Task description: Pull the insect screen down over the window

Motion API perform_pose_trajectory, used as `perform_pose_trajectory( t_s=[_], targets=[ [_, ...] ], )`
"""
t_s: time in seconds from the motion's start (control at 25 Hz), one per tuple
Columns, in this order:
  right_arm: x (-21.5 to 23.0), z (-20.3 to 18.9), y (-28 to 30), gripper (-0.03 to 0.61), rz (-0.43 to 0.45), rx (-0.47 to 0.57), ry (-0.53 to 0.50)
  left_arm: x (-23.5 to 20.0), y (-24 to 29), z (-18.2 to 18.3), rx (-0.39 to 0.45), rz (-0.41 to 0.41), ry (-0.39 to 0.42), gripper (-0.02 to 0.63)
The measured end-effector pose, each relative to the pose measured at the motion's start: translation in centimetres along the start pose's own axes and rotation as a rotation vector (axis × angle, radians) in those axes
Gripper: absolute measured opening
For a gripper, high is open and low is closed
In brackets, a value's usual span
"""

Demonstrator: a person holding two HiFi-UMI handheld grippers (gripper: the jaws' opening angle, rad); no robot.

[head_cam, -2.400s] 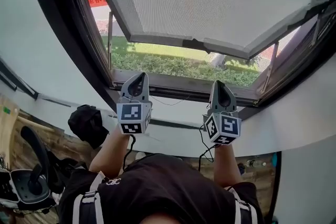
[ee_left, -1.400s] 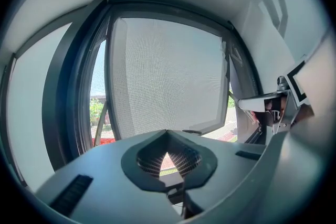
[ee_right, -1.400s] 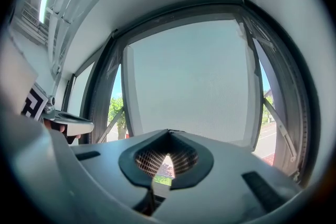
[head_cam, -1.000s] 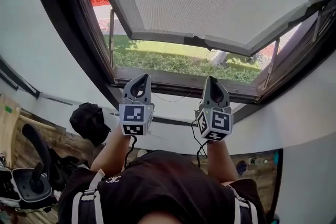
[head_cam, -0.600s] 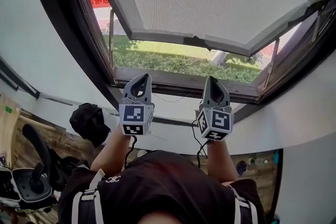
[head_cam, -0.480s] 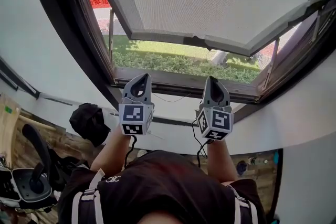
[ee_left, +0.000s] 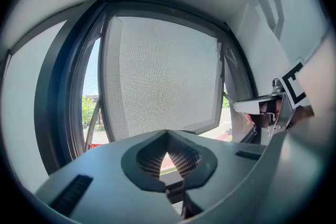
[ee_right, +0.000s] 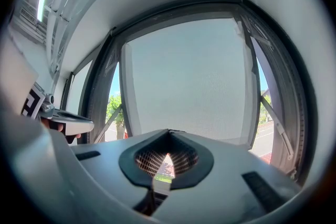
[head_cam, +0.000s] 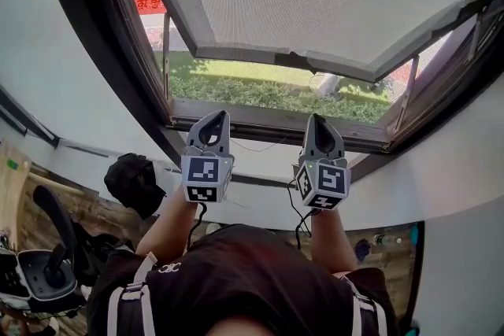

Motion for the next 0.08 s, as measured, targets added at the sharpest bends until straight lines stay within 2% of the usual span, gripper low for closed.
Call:
perform_pose_trajectory(
  t_s=[0.08],
  targets=[
    [0.06,-0.07,-0.03,0.001,0.002,-0.002,0.001,0.13,0.04,-0.03,-0.003,-0.001,0.001,0.006]
  ],
)
Point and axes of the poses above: the fingertips, and each gripper's own axes: y forward along the fingers, x to its right, z out of its top, the point moved 7 cm from there along -y, backward along the fingers, and after that the axes turned 11 degrees about -y, right-handed, at the moved point
